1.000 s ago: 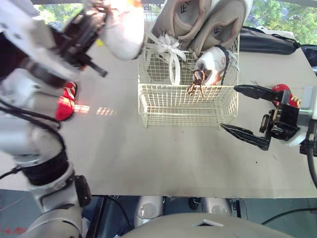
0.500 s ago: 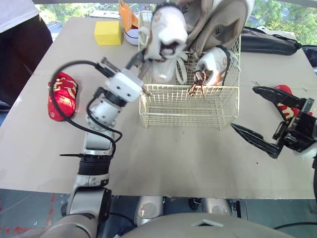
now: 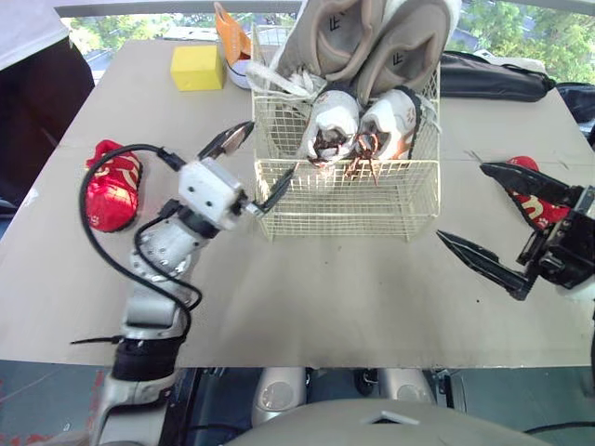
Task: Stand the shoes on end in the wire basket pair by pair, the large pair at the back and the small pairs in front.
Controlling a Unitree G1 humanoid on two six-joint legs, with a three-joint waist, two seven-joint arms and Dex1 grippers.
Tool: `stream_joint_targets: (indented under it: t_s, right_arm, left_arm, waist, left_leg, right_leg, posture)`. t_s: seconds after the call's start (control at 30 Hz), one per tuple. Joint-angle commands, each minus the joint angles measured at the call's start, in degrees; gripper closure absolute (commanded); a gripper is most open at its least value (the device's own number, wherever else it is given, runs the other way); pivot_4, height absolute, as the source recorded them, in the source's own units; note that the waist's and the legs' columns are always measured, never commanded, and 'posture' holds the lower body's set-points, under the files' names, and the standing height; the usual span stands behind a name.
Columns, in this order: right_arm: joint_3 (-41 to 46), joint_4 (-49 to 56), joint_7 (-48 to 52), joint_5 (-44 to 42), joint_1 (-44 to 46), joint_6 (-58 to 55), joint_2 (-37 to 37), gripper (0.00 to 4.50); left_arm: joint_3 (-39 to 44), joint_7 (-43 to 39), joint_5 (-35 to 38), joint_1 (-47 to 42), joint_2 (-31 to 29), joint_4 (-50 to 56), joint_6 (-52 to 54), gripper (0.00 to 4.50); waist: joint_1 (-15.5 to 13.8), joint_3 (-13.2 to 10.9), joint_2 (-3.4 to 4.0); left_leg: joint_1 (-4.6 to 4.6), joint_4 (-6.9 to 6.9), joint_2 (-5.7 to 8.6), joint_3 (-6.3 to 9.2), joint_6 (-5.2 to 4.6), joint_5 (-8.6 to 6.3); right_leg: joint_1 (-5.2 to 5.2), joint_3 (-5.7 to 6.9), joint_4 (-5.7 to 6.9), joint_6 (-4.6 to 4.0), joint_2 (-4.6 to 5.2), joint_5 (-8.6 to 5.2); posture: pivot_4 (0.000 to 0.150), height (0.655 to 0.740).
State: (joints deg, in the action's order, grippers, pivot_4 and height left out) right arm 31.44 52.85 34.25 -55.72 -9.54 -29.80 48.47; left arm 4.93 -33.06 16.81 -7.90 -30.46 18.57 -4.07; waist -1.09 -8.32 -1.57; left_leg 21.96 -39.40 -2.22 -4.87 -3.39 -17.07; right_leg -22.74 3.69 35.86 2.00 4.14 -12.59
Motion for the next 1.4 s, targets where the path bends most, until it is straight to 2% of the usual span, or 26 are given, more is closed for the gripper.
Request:
stream_joint_targets:
  t_s: [0.03,0.13,0.2,0.3,0.43,0.57,0.67,0.8,1.03,1.07,1.13,1.17,1.23,1.27,1.33,1.4]
  right_arm:
    - [-1.67,-2.27,-0.31,-0.18,2.17,-0.34,0.92,0.0]
    - [0.04,-6.29,-3.45,-5.66,2.02,-4.87,1.7,0.0]
    - [2.05,-9.39,-8.47,-4.57,1.94,-7.3,1.34,0.0]
    - [6.45,-8.83,-13.27,-1.91,-2.84,-9.15,-0.65,0.0]
    - [10.43,-7.83,-24.09,4.17,-5.74,-12.63,-2.83,0.0]
    - [8.88,-14.12,-27.05,6.77,-4.37,-20.03,0.82,0.0]
    - [1.5,-25.28,-32.26,10.93,5.08,-25.65,1.79,0.0]
    - [-3.43,-36.24,-29.28,15.73,11.64,-24.57,1.33,0.0]
    - [-11.73,-58.34,-24.19,24.9,23.92,-19.94,0.63,0.0]
    - [-12.65,-60.41,-23.22,25.99,24.97,-19.29,0.48,0.55]
    - [-13.88,-62.7,-21.21,27.2,26.08,-18.74,0.27,1.29]
    - [-14.23,-63.1,-20.37,27.62,26.21,-18.63,0.2,1.85]
    - [-14.5,-63.51,-19.32,28.57,26.15,-17.74,-0.06,2.61]
    - [-14.4,-62.97,-18.83,29.1,25.5,-17.39,0.22,2.74]
    - [-13.82,-59.79,-17.2,30.49,23.0,-16.04,1.75,3.55]
    - [-11.14,-50.32,-10.44,34.07,13.68,-9.7,7.71,4.26]
  left_arm:
    - [4.72,-3.38,15.77,1.84,-4.84,9.48,13.57,0.06]
    - [7.37,-6.87,35.96,1.68,-13.17,14.66,30.12,0.06]
    - [8.34,-10.1,45.52,0.0,-18.76,15.51,37.64,0.06]
    - [7.22,-15.66,53.19,-5.46,-24.17,14.42,44.18,0.01]
    - [-0.29,-13.11,50.46,-17.43,-21.57,13.91,47.6,0.01]
    - [-5.27,-3.94,49.15,-26.2,-16.63,12.68,53.27,0.01]
    - [-9.21,-5.27,46.39,-32.64,-12.67,7.78,55.08,0.01]
    - [-10.16,-4.59,44.4,-34.28,-8.49,6.87,55.51,0.01]
    - [-9.71,-4.27,40.78,-32.82,-5.3,8.22,55.3,0.01]
    - [-9.45,-4.27,40.66,-32.45,-5.24,8.6,55.44,0.0]
    - [-9.18,-4.42,40.36,-31.83,-5.34,9.3,55.64,0.0]
    - [-9.05,-4.44,40.3,-31.61,-5.41,9.61,55.7,0.0]
    - [-8.45,-4.31,39.98,-31.2,-5.63,9.72,55.56,0.0]
    - [-8.21,-4.33,39.79,-30.99,-5.79,9.82,55.59,0.0]
    - [-7.51,-4.04,40.37,-30.84,-5.51,9.67,56.14,0.0]
    - [-6.81,-3.35,41.82,-30.92,-4.78,9.24,57.21,0.0]
  waist:
    - [0.12,-0.02,0.0]
    - [0.05,-0.06,0.01]
    - [0.04,-0.09,0.01]
    - [-0.39,-0.15,0.11]
    - [-0.81,-0.2,0.19]
    - [-0.27,-0.18,0.16]
    - [0.3,-0.22,0.02]
    - [0.3,-0.21,0.1]
    - [0.31,-0.25,0.14]
    - [0.31,-0.25,0.13]
    - [0.27,-0.25,0.13]
    - [0.27,-0.25,0.13]
    - [0.31,-0.24,0.12]
    - [0.31,-0.24,0.12]
    - [0.19,-0.24,0.13]
    - [-0.44,-0.29,0.28]
  left_leg:
    - [0.01,0.0,0.0,0.0,0.07,0.04]
    - [0.06,0.0,0.01,0.1,0.26,0.14]
    - [0.07,0.0,0.01,0.12,0.26,0.14]
    - [0.08,0.02,0.08,0.09,0.27,0.15]
    - [0.04,0.05,0.12,-0.01,0.27,0.14]
    - [-0.08,0.04,0.17,-0.22,0.26,0.14]
    - [-0.09,0.06,0.13,-0.27,0.26,0.15]
    - [-0.11,0.18,0.14,-0.3,0.25,0.15]
    - [0.07,0.21,0.15,-0.4,0.25,0.15]
    - [0.06,0.21,0.15,-0.41,0.25,0.15]
    - [0.06,0.19,0.15,-0.4,0.25,0.15]
    - [0.05,0.18,0.15,-0.41,0.25,0.15]
    - [0.04,0.15,0.14,-0.43,0.25,0.15]
    - [0.01,0.14,0.14,-0.46,0.25,0.15]
    - [-0.01,0.13,0.14,-0.49,0.25,0.15]
    - [0.04,0.14,0.14,-0.4,0.25,0.15]
  right_leg:
    - [0.0,-0.01,-0.01,0.0,0.01,0.0]
    - [-0.01,-0.04,-0.04,0.02,0.05,-0.02]
    - [0.0,-0.06,-0.06,0.02,0.11,-0.02]
    - [-0.01,-0.01,-0.07,0.04,0.0,-0.04]
    - [0.01,-0.02,-0.04,0.24,-0.11,-0.15]
    - [0.04,-0.25,-0.03,0.25,-0.14,-0.14]
    - [0.0,-0.43,-0.02,0.21,-0.24,-0.13]
    - [-0.04,-0.62,-0.04,0.08,-0.37,-0.06]
    - [-0.27,-0.76,-0.14,0.36,-0.46,0.05]
    - [-0.27,-0.76,-0.15,0.36,-0.45,0.05]
    - [-0.27,-0.77,-0.16,0.37,-0.45,0.05]
    - [-0.27,-0.78,-0.15,0.37,-0.45,0.06]
    - [-0.25,-0.8,-0.13,0.38,-0.44,0.06]
    - [-0.24,-0.84,-0.12,0.38,-0.44,0.07]
    - [-0.24,-0.87,-0.09,0.39,-0.44,0.07]
    - [-0.25,-0.89,-0.09,0.39,-0.42,0.06]
  posture:
    - [0.15,0.74]
    - [0.15,0.74]
    - [0.15,0.74]
    - [0.15,0.74]
    - [0.15,0.74]
    - [0.15,0.74]
    - [0.15,0.74]
    - [0.15,0.74]
    - [0.15,0.74]
    - [0.15,0.74]
    - [0.15,0.74]
    - [0.15,0.74]
    - [0.15,0.74]
    - [0.15,0.74]
    - [0.15,0.74]
    - [0.15,0.74]
